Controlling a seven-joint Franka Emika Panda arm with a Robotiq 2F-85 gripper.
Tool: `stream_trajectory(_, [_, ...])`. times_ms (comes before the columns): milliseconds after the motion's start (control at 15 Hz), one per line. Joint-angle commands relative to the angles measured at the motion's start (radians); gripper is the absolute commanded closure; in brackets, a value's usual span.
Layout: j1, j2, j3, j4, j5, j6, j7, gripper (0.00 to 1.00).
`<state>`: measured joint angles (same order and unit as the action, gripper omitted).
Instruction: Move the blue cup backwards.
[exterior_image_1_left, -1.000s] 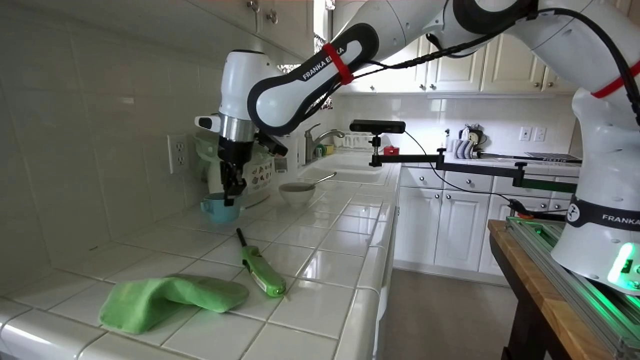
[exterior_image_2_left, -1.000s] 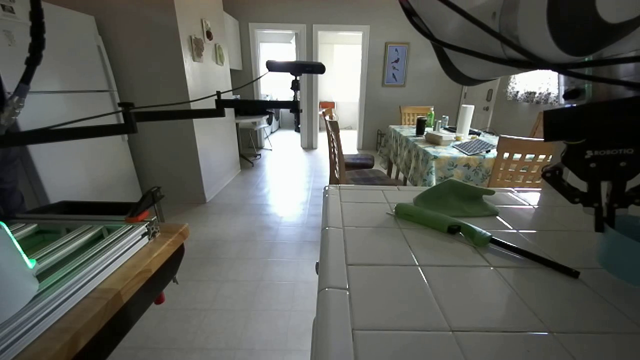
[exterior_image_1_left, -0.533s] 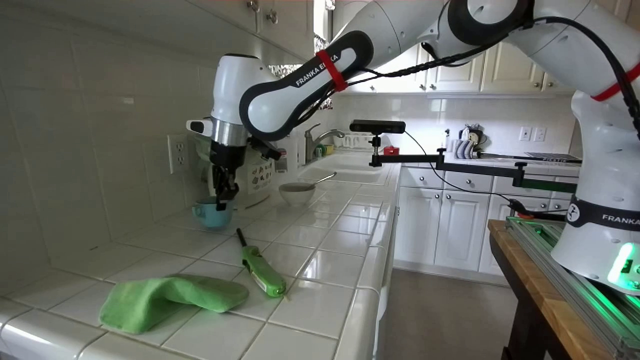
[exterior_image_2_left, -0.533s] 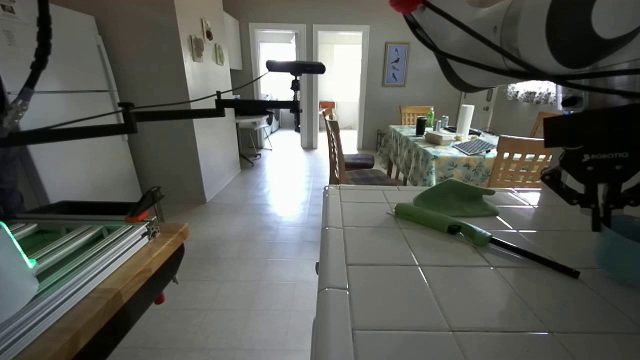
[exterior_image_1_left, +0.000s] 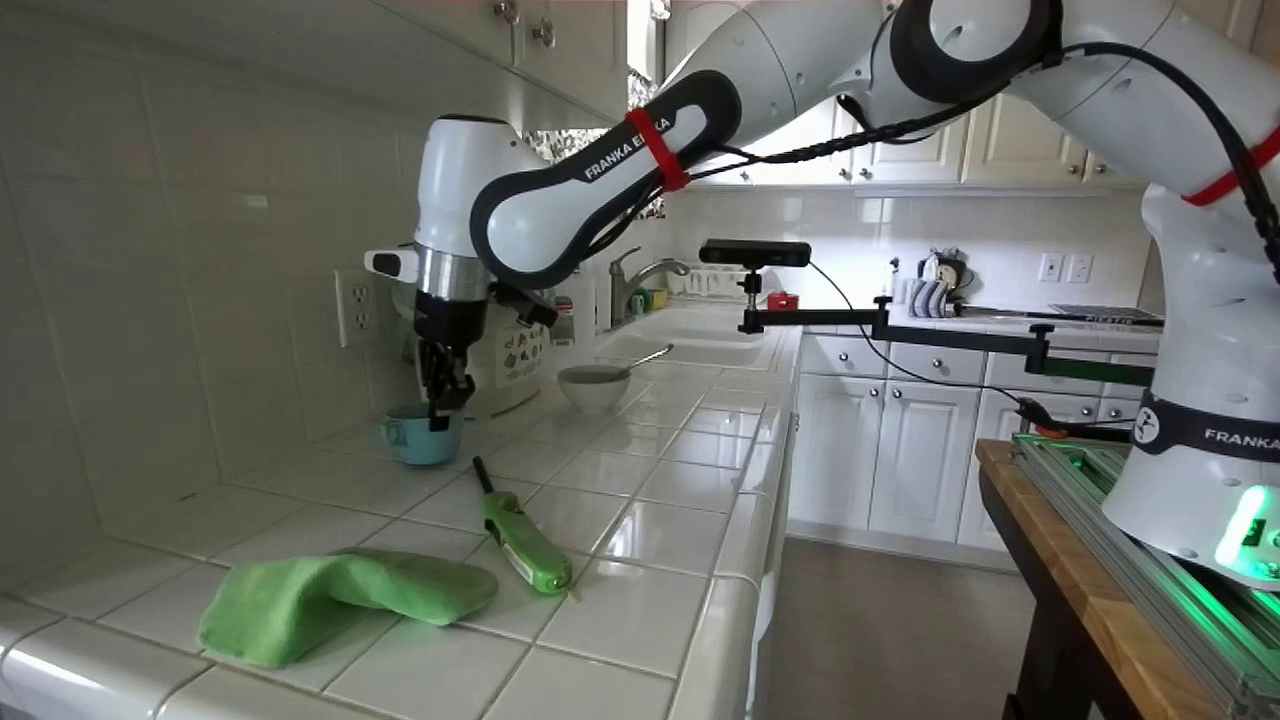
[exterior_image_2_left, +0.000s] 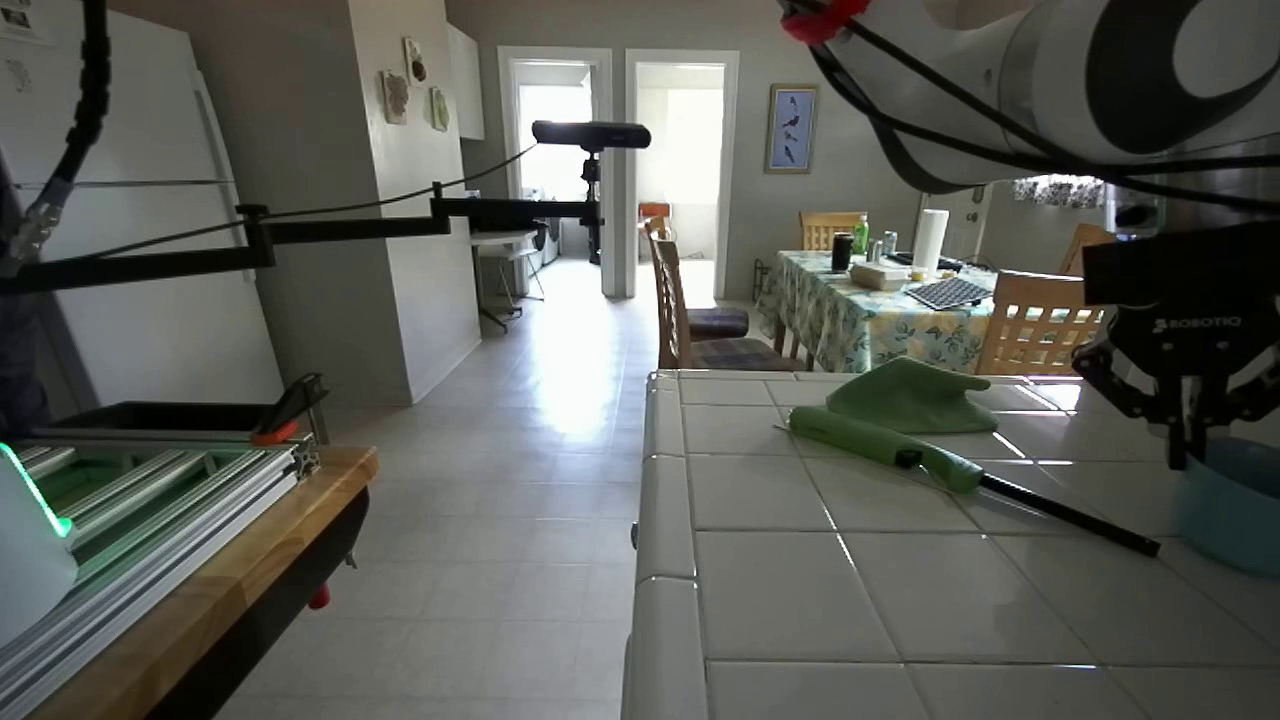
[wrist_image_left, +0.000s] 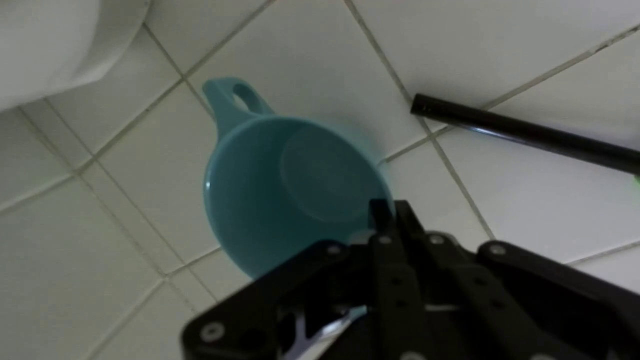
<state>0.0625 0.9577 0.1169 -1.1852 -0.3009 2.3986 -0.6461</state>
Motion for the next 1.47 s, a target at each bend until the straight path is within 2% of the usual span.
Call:
stream_trajectory(0, [-0.003, 0.044, 0.013, 0.073, 0.008, -0.025, -0.092, 0.99])
stream_trajectory(267, [-0.001, 0.053, 0.013, 0.094, 0.01, -0.043, -0.106, 0.97])
stream_trajectory(333, [-0.001, 0.055, 0.016, 0.098, 0.013, -0.049, -0.109, 0.7])
stream_trajectory(400, [0.0, 0.055, 0.016, 0.099, 0.014, -0.051, -0.109, 0.69])
stream_trajectory(467, [0.001, 0.055, 0.015, 0.099, 0.014, -0.052, -0.107, 0.64])
stream_trajectory(1000, [0.006, -0.043, 0.015, -0.014, 0.018, -0.019, -0.066, 0.05])
stream_trajectory(1133, [0.009, -0.076, 0.011, -0.057, 0.017, -0.007, -0.049, 0.0])
stream_trajectory(1400, [0.006, -0.16, 0.013, -0.189, 0.021, 0.011, -0.016, 0.0])
